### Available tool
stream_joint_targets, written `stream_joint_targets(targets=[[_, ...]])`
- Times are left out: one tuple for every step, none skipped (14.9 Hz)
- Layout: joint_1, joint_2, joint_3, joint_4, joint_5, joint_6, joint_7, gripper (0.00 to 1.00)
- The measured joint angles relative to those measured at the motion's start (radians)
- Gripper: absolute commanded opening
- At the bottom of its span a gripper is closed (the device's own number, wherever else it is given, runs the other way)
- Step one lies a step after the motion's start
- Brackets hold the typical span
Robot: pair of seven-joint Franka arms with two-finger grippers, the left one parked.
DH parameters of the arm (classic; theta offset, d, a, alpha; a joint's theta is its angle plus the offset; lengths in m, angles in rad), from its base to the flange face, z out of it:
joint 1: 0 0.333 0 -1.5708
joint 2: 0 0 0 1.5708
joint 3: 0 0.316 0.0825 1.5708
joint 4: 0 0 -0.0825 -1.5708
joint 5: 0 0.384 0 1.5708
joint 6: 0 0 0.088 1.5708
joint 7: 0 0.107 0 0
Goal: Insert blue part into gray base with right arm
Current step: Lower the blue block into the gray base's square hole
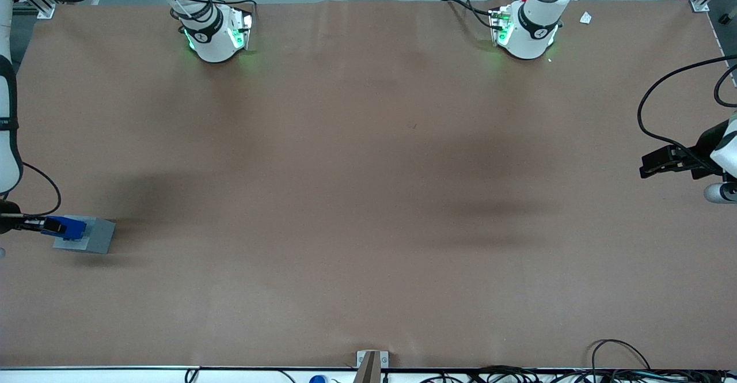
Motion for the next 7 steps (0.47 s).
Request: stream_joint_targets(targets=[[-0.002, 0.002, 0.000, 0.002, 0.000, 0.000, -0.003, 0.00], [-0.003, 0.004, 0.000, 0.005, 0.000, 0.000, -0.005, 0.00], [-0.003, 0.008, 0.000, 0.008, 0.000, 0.000, -0.005, 0.00], [-0.003, 0.011, 0.000, 0.010, 0.000, 0.000, -0.006, 0.00], [-0.003, 0.014, 0.000, 0.013, 0.000, 0.000, -0.006, 0.00], [-0.003, 0.017, 0.000, 0.017, 0.000, 0.000, -0.006, 0.00], [-0.003, 0.019, 0.000, 0.021, 0.000, 0.000, -0.006, 0.00]])
